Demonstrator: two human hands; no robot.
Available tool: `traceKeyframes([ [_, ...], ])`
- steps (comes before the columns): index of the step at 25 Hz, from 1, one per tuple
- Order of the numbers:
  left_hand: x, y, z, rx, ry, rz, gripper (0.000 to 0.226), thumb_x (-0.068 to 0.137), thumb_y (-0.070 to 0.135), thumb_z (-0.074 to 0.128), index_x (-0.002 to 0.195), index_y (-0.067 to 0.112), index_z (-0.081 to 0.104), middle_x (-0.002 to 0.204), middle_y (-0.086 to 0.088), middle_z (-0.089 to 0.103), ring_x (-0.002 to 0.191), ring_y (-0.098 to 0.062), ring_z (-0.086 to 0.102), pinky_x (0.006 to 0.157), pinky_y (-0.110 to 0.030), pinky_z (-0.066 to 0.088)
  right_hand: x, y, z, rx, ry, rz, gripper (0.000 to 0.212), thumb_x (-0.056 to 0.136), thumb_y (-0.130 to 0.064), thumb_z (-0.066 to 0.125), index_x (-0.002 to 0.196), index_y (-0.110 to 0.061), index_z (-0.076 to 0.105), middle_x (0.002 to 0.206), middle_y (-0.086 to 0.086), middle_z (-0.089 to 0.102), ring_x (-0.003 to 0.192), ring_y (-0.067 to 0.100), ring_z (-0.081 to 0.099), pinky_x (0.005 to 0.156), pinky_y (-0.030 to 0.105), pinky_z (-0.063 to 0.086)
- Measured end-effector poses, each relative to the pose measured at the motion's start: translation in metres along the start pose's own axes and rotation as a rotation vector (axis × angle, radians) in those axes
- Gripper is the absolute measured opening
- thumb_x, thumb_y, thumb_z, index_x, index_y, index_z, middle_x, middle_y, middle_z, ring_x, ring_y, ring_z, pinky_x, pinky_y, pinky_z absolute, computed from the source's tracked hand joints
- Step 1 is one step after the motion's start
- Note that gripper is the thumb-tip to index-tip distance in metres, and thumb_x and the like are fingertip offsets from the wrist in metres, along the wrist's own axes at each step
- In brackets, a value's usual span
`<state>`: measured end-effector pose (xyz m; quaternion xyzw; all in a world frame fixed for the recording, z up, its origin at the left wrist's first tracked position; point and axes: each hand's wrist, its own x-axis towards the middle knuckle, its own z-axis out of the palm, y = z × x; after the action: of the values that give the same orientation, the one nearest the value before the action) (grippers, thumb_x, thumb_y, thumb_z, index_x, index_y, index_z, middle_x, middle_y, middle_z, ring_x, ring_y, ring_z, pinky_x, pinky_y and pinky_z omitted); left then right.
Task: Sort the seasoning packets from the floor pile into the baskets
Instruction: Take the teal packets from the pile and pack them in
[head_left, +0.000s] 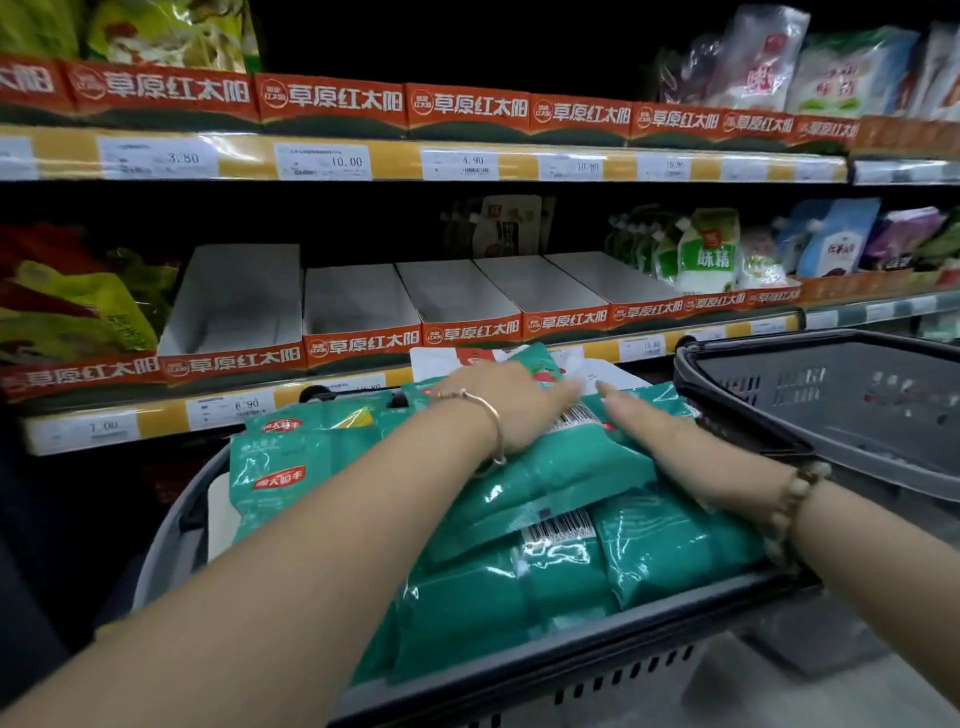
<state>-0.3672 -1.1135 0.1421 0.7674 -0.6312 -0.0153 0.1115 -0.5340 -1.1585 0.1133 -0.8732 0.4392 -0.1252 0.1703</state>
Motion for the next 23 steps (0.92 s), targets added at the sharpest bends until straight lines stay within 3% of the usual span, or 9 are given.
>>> traceKeyframes([
  [2,-0.005,0.004,0.01,0.066,-0.042,-0.012,0.101,0.067,0.087,0.015,0.139,0.021,0.036,0.146,-0.012,0.037,0.129,-0.032,0.04,0.101,-0.053,0.034,0.013,-0.005,0.002,-0.033,0.05,-0.058,0.033,0.101,-0.034,0.032,0.127,-0.023,0.05,0.118,-0.006,0.065,0.11,0.004,0.059,0.081,0.018,0.051],
  [4,0.001,0.006,0.011,0.178,-0.002,0.009,0.095,0.072,0.084,0.018,0.146,0.024,0.025,0.151,-0.011,0.029,0.135,-0.033,0.031,0.105,-0.056,0.028,0.011,0.002,0.005,0.015,-0.078,-0.087,0.044,0.102,-0.034,0.024,0.144,-0.02,0.03,0.146,-0.003,0.036,0.138,0.014,0.029,0.112,0.033,0.023],
  [6,0.014,0.008,0.006,0.203,-0.006,0.041,0.082,0.081,0.075,0.019,0.143,0.024,0.033,0.146,-0.012,0.037,0.128,-0.032,0.039,0.102,-0.052,0.032,0.017,0.0,0.006,-0.016,-0.132,0.044,0.046,0.1,-0.045,0.015,0.146,-0.036,0.02,0.15,-0.01,0.023,0.143,0.013,0.009,0.113,0.054,-0.003],
  [9,0.036,0.008,0.0,0.194,-0.099,0.053,0.062,0.088,0.061,0.019,0.126,0.022,0.049,0.13,-0.01,0.053,0.105,-0.029,0.05,0.097,-0.046,0.038,0.01,-0.001,-0.001,0.088,-0.12,0.108,0.055,0.095,-0.057,0.012,0.146,-0.039,0.019,0.156,-0.009,0.015,0.144,0.013,0.004,0.113,0.056,-0.008],
  [13,0.046,0.011,0.002,0.17,-0.272,0.104,0.058,0.093,0.052,0.019,0.139,0.02,0.037,0.145,-0.011,0.038,0.12,-0.029,0.043,0.1,-0.04,0.034,0.01,0.0,0.007,0.048,-0.115,0.153,0.052,0.096,-0.054,0.009,0.146,-0.041,0.013,0.157,-0.007,0.007,0.143,0.018,-0.003,0.109,0.05,-0.015],
  [15,0.044,0.011,0.003,0.182,-0.281,0.134,0.056,0.094,0.05,0.02,0.138,0.021,0.037,0.143,-0.011,0.038,0.125,-0.031,0.039,0.099,-0.039,0.032,0.01,0.004,0.01,0.019,-0.116,0.143,0.05,0.097,-0.052,0.009,0.146,-0.041,0.013,0.157,-0.005,0.006,0.143,0.019,-0.003,0.109,0.05,-0.015],
  [19,0.033,0.01,0.004,0.15,0.109,0.125,0.038,0.092,0.045,0.032,0.087,0.019,0.059,0.088,-0.004,0.06,0.074,-0.019,0.053,0.064,-0.03,0.041,0.015,0.011,0.01,-0.007,-0.044,0.079,0.062,0.091,-0.063,0.013,0.146,-0.036,0.022,0.156,-0.005,0.016,0.144,0.015,0.008,0.115,0.052,-0.003],
  [21,0.026,0.007,0.001,0.094,0.071,0.124,0.036,0.093,0.043,0.035,0.091,0.02,0.063,0.087,-0.003,0.062,0.071,-0.016,0.052,0.058,-0.028,0.037,0.013,0.012,0.005,0.046,0.009,0.08,0.08,0.08,-0.074,0.024,0.147,-0.03,0.022,0.154,-0.004,0.025,0.14,0.017,0.023,0.115,0.043,0.016],
  [23,0.02,0.0,-0.008,0.075,0.012,0.134,0.037,0.093,0.044,0.037,0.107,0.022,0.063,0.101,-0.002,0.064,0.085,-0.02,0.055,0.071,-0.032,0.042,0.011,0.011,-0.003,0.137,0.066,0.078,0.085,0.078,-0.072,0.04,0.148,-0.027,0.02,0.151,-0.001,0.03,0.135,0.019,0.033,0.108,0.036,0.027],
])
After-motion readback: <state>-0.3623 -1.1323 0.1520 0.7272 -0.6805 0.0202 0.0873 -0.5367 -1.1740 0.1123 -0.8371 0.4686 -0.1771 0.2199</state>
